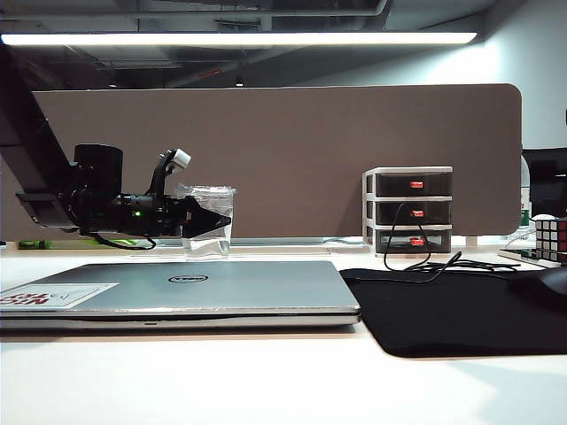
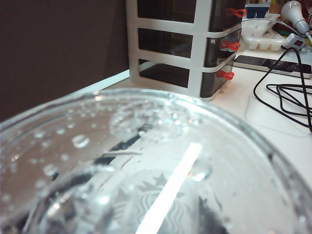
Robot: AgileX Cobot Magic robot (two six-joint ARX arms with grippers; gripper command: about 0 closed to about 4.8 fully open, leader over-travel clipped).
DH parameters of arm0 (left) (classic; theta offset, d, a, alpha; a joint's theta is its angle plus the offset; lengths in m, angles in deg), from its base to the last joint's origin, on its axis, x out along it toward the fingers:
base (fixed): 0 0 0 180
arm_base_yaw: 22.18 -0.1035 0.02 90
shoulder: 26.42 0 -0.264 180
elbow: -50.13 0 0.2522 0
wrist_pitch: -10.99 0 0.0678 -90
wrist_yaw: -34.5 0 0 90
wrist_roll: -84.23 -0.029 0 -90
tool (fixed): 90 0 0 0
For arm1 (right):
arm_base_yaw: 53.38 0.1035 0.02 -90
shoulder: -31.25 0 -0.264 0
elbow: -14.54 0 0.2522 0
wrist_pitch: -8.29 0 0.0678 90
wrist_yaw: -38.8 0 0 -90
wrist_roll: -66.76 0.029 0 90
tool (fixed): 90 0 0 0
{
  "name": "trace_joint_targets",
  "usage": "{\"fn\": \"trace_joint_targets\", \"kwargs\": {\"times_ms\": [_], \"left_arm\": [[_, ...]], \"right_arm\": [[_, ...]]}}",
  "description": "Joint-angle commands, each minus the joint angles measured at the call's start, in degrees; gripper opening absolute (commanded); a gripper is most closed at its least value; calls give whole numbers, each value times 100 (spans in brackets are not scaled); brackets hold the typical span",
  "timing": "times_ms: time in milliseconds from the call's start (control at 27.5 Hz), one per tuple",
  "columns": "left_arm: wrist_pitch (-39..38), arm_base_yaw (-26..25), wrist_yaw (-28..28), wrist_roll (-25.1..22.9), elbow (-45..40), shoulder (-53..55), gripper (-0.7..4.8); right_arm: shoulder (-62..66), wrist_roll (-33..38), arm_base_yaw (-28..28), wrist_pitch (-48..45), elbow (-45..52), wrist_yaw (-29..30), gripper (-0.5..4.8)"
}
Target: Pick up the coffee cup and place it on the right side of the laptop.
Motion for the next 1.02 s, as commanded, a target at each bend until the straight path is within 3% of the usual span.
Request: {"fn": "trace_joint_targets", "kwargs": {"times_ms": [36,182,509,1018], "left_arm": [[116,11,-409,-2,17,-26,277],[428,59,-841,164,17,-50,277],[503,466,-817,254,33,-354,319],[549,2009,-946,435,55,-424,319]], "right_arm": [[-9,-20,2,-35,37,20,23],[-9,-20,2,-37,37,22,23],[-9,-20,2,-39,37,22,23],[-9,-20,2,-42,37,24,23]]}}
